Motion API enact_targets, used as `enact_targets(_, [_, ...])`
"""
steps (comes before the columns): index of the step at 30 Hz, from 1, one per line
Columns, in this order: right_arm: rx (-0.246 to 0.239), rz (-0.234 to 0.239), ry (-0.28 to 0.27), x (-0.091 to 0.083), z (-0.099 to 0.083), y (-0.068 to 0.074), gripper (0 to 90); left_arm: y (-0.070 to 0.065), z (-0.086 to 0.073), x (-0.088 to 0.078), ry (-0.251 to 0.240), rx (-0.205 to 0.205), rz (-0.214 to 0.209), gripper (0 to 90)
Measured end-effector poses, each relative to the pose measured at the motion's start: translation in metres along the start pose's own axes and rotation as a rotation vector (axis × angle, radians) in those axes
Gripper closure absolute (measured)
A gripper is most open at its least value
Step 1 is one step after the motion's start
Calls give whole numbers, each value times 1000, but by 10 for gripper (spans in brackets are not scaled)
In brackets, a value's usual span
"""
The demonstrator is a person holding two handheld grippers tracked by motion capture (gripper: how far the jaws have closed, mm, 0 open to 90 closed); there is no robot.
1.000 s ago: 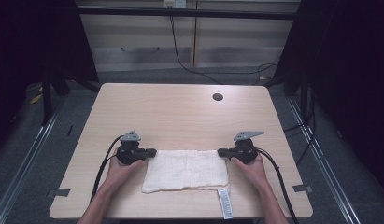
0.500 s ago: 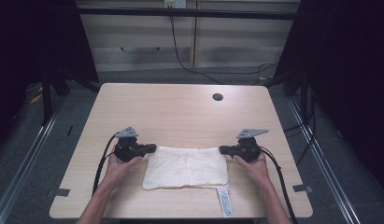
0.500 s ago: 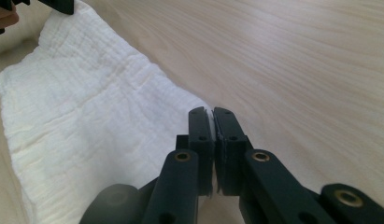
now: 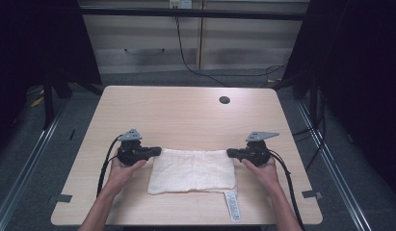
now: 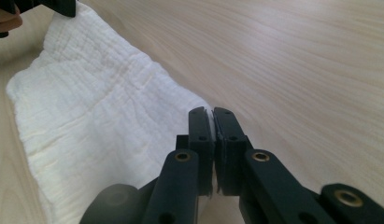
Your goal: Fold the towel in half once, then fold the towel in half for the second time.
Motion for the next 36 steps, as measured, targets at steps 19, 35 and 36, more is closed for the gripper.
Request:
enact_targets(19, [-73,46,-34,-9,21,16,868,15,2,-2,-27,-75,43,870])
enact_targets(35, [-143,52,-19,-15,21,38,869,23,5,4,-55,-100,39,871])
enact_targets(36, [-143,52,-19,-15,21,38,869,23,5,4,-55,-100,39,871])
Point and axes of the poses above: each handheld gripper's, and its own axes: x roughly forward along the jaws, z roughly out of its top, y roughly to its left, the point moved 1 cm from there along x, roughly forward along the jaws, and after that the axes turned 1 degree about -z, right-handed, at the moved point
